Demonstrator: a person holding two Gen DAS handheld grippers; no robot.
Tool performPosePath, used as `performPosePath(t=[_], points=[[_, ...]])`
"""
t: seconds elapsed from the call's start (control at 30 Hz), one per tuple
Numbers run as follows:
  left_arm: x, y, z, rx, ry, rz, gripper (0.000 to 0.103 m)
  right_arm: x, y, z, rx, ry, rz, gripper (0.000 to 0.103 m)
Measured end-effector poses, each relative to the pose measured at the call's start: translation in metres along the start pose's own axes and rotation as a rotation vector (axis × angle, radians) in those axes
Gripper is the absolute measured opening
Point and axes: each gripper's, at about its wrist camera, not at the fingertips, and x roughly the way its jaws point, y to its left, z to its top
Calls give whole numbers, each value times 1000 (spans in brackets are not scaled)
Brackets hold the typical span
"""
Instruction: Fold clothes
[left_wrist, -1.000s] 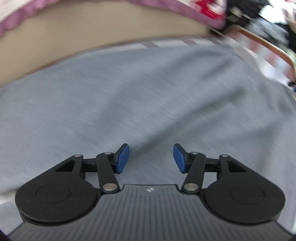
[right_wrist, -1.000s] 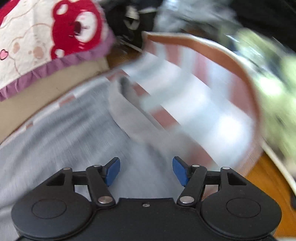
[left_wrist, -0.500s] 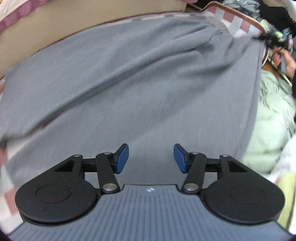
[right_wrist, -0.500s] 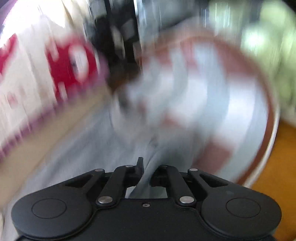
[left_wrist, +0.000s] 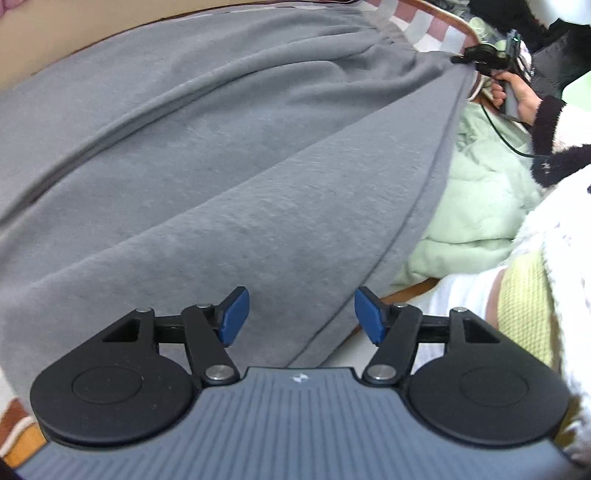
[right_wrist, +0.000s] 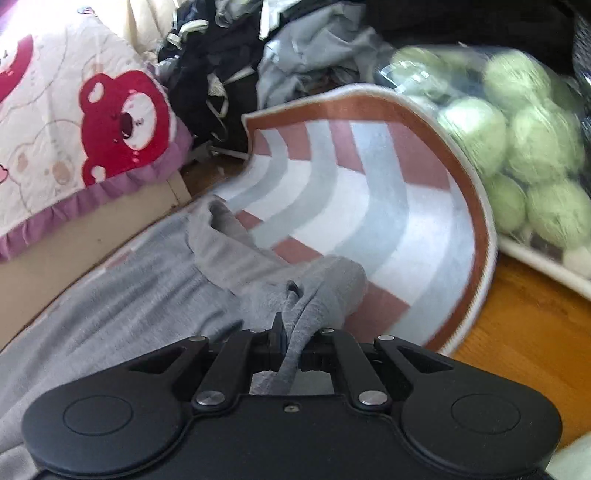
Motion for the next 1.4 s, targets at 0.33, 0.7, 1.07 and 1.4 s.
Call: performPosePath(t=[0.33, 0.7, 1.07, 1.4], points=[[27, 1, -10, 27, 137, 24, 81, 21, 56, 61, -87, 81, 88, 6], [60, -24, -2, 65, 194, 193, 91, 74, 122, 85, -192, 126, 130, 6], [26, -16, 21, -30, 88, 235, 6, 71, 125, 87, -238, 119, 165, 6], [-24, 16, 53, -79, -103, 424, 5, 59, 104, 83, -211, 112, 175, 6]])
